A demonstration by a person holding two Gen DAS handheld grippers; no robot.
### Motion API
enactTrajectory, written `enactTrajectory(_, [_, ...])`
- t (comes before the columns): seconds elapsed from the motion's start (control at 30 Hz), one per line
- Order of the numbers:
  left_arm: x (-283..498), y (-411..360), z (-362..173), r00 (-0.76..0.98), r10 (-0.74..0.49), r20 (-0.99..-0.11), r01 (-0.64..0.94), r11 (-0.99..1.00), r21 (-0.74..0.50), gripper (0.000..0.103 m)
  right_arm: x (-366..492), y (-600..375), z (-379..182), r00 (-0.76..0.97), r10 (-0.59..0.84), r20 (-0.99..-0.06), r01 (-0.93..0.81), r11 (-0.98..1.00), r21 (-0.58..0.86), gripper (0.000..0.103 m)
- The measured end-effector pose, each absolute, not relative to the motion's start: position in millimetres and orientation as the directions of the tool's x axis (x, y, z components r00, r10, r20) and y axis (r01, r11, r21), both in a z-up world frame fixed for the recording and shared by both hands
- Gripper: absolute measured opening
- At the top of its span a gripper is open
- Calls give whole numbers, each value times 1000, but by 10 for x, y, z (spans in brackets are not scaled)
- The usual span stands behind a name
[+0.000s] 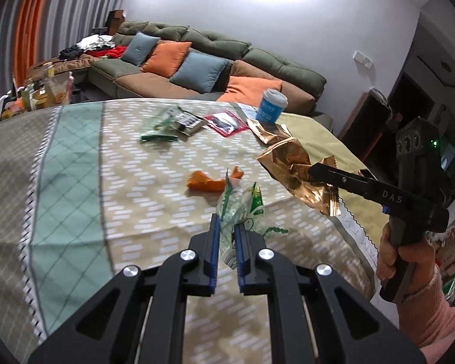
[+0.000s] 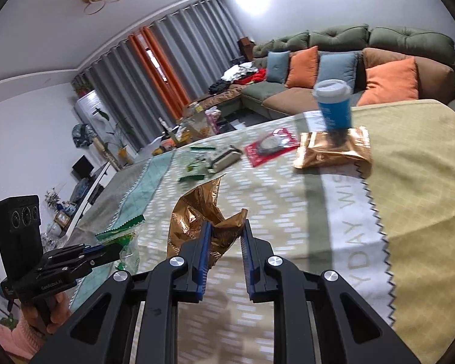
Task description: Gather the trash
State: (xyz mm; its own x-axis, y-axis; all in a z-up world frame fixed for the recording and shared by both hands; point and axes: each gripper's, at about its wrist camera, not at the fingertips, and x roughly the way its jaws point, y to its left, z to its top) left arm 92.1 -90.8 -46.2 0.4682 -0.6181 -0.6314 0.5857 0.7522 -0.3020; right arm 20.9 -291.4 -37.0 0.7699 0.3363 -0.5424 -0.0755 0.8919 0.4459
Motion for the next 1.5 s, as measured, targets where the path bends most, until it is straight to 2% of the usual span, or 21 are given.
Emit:
enactTrajectory(0.7, [638,118,-293,618,-498,-608,435,861,-263,11,526,-1859,-359,661,548,-512,-315,822,474,20])
enactTrajectory(1.5, [429,1118,-284,718,-331,-612,219,942,-252,11,768,-703,-332,502,686,-526,-497,727,474,20])
